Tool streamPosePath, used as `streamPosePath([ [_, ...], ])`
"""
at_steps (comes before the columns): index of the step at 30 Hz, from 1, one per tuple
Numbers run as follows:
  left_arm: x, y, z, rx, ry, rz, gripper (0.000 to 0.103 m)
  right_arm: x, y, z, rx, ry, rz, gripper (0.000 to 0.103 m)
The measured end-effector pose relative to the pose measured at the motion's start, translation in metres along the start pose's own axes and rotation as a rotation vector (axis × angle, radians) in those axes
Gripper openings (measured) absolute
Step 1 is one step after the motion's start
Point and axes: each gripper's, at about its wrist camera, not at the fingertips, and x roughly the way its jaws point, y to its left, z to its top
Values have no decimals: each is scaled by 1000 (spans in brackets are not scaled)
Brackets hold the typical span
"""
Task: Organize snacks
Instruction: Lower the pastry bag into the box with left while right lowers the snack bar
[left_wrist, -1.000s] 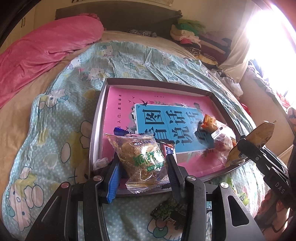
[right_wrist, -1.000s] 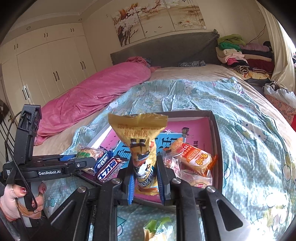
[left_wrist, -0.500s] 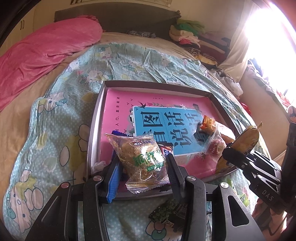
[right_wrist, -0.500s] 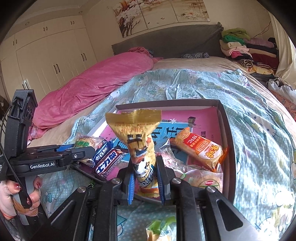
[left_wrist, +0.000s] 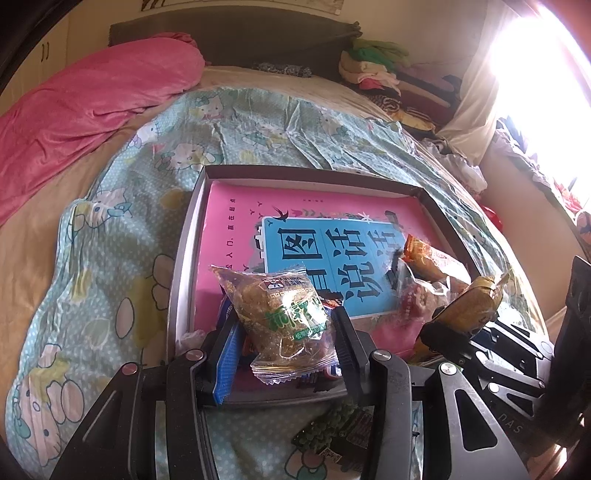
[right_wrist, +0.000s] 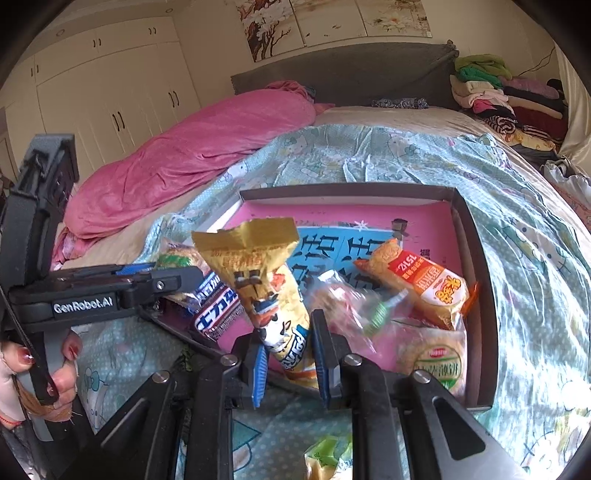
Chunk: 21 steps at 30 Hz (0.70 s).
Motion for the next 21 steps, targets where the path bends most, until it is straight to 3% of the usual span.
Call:
streamPosePath([
  [15, 2, 4, 1, -24, 13, -12, 50, -9, -10, -1, 54, -21, -29, 35],
  [21, 4, 2, 1, -14, 14, -11, 51, -17, -11, 1, 66, -47, -35, 45],
])
